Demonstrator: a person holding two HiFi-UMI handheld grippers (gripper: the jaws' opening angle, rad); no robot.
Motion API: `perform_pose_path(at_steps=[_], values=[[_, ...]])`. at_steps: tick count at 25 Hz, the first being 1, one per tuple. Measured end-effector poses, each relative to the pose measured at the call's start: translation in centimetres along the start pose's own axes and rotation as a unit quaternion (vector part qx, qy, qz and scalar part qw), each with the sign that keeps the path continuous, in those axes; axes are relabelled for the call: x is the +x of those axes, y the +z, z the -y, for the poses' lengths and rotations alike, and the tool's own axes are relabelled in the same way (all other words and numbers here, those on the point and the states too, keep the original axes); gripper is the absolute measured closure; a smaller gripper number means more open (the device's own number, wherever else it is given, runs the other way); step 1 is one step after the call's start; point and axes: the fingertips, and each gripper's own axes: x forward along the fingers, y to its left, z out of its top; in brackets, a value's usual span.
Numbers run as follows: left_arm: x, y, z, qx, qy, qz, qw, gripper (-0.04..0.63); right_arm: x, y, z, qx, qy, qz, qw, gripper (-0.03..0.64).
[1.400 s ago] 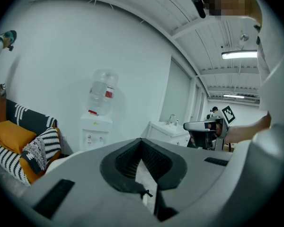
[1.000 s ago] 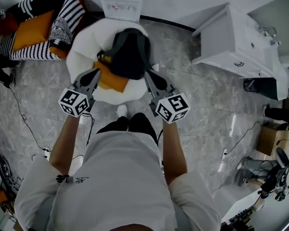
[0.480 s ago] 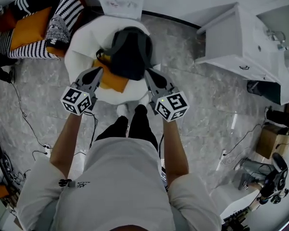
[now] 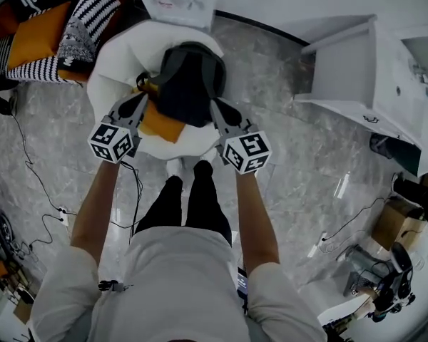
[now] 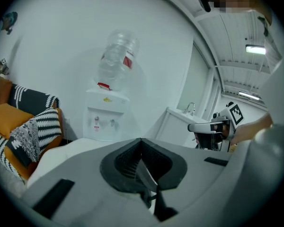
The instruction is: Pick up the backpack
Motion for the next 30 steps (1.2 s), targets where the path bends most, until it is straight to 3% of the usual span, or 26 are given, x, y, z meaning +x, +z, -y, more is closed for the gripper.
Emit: perform_pose_path(at_steps=[11,20,30], values=[[7.0,-4.5,-3.6,0.006,0.017,-0.041,0.9990,0.594,5.6,-5.7,6.9,-0.012,-0.008,-0.052,0.999,0.612],[12.0,-9.9,-7.5,0.016,0.020,-0.081,0.9964,0.592,8.9,-12.8,11.1,-0.025,-0.011,-0.111,0.993,0.611],[15.9,-15.1,-10.3,0.028,0.019,-0.118,0.9924,0.557,10.8,-17.9,14.9,-0.027,-0.020,-0.132,0.991,0.585]])
